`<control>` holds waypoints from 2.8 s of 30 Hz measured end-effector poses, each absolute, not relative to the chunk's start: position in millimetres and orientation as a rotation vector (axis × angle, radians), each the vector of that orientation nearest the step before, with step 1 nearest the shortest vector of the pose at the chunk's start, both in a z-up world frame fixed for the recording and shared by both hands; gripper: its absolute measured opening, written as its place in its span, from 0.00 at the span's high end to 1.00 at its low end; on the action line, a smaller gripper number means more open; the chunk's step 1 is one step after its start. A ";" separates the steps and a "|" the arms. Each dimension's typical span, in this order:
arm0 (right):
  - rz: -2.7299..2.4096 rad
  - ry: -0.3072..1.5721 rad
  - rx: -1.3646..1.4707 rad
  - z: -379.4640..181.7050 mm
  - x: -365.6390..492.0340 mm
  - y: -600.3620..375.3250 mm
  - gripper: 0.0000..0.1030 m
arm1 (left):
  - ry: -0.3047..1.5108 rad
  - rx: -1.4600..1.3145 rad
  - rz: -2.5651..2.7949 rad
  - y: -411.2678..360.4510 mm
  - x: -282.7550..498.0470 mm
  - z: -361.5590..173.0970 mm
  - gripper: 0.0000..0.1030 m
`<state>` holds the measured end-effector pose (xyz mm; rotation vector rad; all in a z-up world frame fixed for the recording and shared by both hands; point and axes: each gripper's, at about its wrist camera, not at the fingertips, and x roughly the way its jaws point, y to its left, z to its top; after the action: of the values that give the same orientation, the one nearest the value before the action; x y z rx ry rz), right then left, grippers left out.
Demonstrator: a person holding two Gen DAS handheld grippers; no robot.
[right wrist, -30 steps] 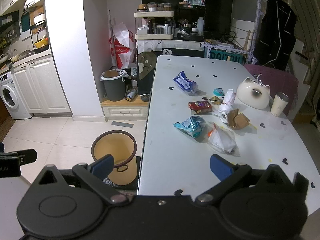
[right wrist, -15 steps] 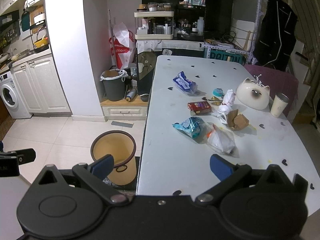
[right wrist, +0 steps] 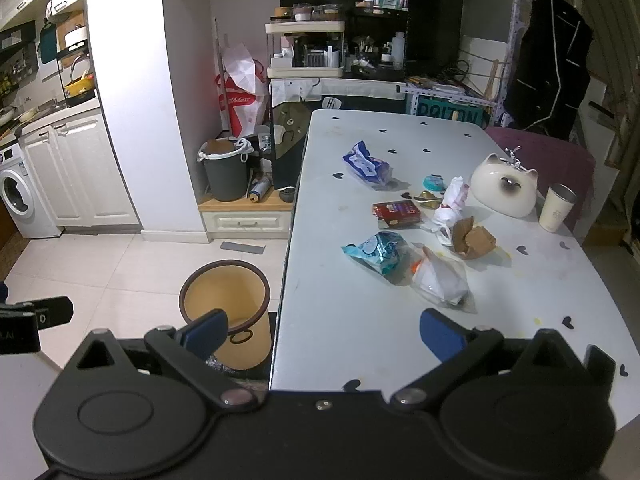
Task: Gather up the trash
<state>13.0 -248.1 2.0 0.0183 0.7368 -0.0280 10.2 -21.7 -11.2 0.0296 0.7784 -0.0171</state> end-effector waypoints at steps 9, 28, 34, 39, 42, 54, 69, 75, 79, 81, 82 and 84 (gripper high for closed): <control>-0.028 0.738 0.017 2.1 13.1 -247.1 0.00 | 0.780 0.029 -0.018 -20.0 10.6 -9.6 0.00; -0.029 0.739 0.018 2.3 13.6 -246.7 0.00 | 0.780 0.029 -0.018 -20.9 11.1 -9.6 0.00; -0.025 0.740 0.015 -0.6 16.1 -246.3 0.00 | 0.781 0.028 -0.018 -19.5 10.9 -9.3 0.00; -0.026 0.739 0.015 -0.2 16.2 -245.4 0.00 | 0.779 0.028 -0.021 -21.1 11.1 -9.7 0.00; -0.027 0.730 0.020 -0.1 15.1 -246.6 0.00 | 0.779 0.027 -0.025 -21.5 12.1 -7.1 0.00; -0.120 0.705 0.081 4.1 -12.7 -294.0 0.00 | 0.747 0.055 -0.157 -72.3 13.4 -2.9 0.00; -0.395 0.720 0.276 -23.7 -10.3 -365.3 0.00 | 0.801 0.132 -0.476 -144.9 77.7 -35.8 0.00; -0.521 0.717 0.334 -44.9 29.0 -378.9 0.00 | 0.806 0.156 -0.579 -153.8 139.7 -46.3 0.00; -0.582 0.721 0.370 -59.5 60.3 -388.1 0.00 | 0.828 0.206 -0.651 -170.5 186.2 -55.7 0.00; -0.614 0.726 0.380 -66.1 76.0 -391.4 0.00 | 0.847 0.224 -0.695 -180.4 207.9 -61.5 0.00; -0.627 0.725 0.384 -69.3 83.7 -392.9 0.00 | 0.858 0.231 -0.717 -184.6 217.7 -64.0 0.00; -0.648 0.728 0.396 -75.1 96.6 -396.0 0.00 | 0.878 0.254 -0.762 -196.6 238.1 -71.4 0.00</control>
<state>96.6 -396.0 -75.1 0.3957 0.7276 -0.6478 238.1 -196.6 -71.4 0.2542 0.8783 -0.7624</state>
